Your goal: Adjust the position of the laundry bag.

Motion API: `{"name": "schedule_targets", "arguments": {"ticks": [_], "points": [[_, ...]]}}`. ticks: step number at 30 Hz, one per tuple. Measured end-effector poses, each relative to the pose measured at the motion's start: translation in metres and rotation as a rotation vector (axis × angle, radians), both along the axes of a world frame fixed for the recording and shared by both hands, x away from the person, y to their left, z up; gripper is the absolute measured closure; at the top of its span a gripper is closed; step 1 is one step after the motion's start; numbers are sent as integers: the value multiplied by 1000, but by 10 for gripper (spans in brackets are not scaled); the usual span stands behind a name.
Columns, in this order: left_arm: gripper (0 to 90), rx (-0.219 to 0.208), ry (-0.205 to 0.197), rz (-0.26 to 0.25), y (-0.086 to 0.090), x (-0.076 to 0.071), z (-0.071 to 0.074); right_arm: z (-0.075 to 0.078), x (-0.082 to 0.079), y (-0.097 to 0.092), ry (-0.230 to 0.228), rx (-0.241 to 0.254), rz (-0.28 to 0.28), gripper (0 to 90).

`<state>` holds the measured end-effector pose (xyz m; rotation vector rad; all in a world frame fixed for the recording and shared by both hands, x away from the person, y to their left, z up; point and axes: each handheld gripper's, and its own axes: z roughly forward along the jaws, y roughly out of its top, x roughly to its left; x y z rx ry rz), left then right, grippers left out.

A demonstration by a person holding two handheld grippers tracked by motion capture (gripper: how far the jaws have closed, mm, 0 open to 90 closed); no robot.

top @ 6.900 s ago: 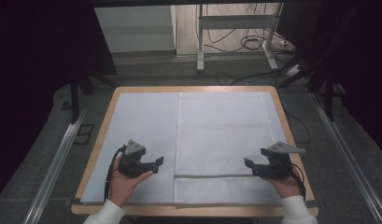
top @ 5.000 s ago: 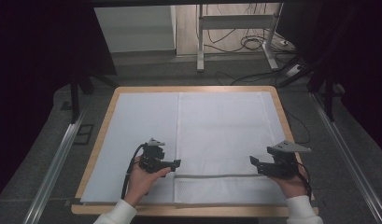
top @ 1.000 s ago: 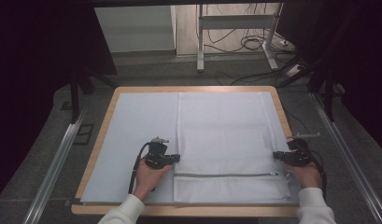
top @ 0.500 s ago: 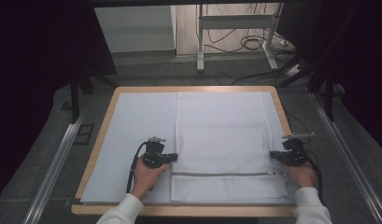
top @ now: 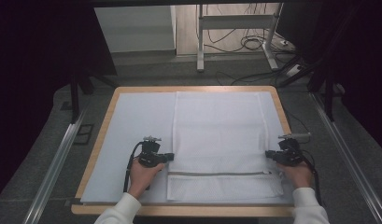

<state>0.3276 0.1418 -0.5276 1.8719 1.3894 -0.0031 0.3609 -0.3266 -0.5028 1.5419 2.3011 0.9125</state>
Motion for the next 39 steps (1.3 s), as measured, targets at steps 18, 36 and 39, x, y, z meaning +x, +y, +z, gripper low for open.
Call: {"name": "schedule_targets", "arguments": {"ticks": [18,36,39], "points": [[900,-4,2,24,20,-3,1,-2,-1,12,5,4,30,869],[900,15,-4,42,39,-6,3,-2,-3,29,-13,15,69,869],[900,16,-6,45,42,-7,3,-2,-3,32,-13,17,76,869]]}}
